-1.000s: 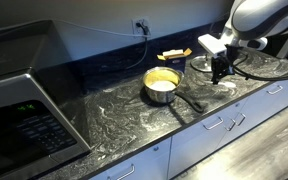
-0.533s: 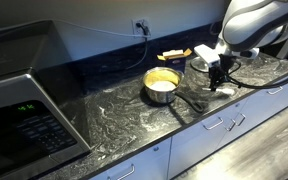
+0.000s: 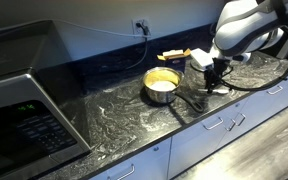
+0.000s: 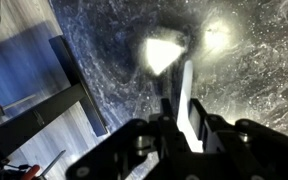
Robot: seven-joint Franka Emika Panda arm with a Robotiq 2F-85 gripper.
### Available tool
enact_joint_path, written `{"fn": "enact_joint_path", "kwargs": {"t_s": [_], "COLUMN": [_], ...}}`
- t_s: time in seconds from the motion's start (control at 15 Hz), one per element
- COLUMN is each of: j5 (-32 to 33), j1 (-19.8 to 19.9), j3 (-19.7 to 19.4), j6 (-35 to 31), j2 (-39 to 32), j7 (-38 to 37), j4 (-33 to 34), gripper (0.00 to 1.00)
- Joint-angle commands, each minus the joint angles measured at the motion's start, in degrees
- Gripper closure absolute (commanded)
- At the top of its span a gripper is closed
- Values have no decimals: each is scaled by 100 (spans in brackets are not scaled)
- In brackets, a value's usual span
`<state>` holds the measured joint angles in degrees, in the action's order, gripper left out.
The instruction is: Pick up the spoon, stir in the pot to mix the objects, put the spoon back on the table and then, pick up the lid and close the pot
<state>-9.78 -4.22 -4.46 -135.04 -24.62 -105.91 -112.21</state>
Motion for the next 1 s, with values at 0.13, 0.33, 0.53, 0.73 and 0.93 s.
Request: {"fn": "enact_joint_path", "kwargs": {"t_s": [0.13, 0.33, 0.53, 0.73, 0.93], "j5": [-168, -82, 130, 334, 224], "j1": [114, 196, 296, 409, 381], "j3": [95, 89, -5, -99, -103], "j6": [-117, 152, 499, 868, 628], "j2": [20, 172, 422, 704, 502], "j7": [235, 684, 1309, 1875, 1642], "j4": [144, 188, 221, 312, 331], "gripper": [27, 5, 0, 0, 0]}}
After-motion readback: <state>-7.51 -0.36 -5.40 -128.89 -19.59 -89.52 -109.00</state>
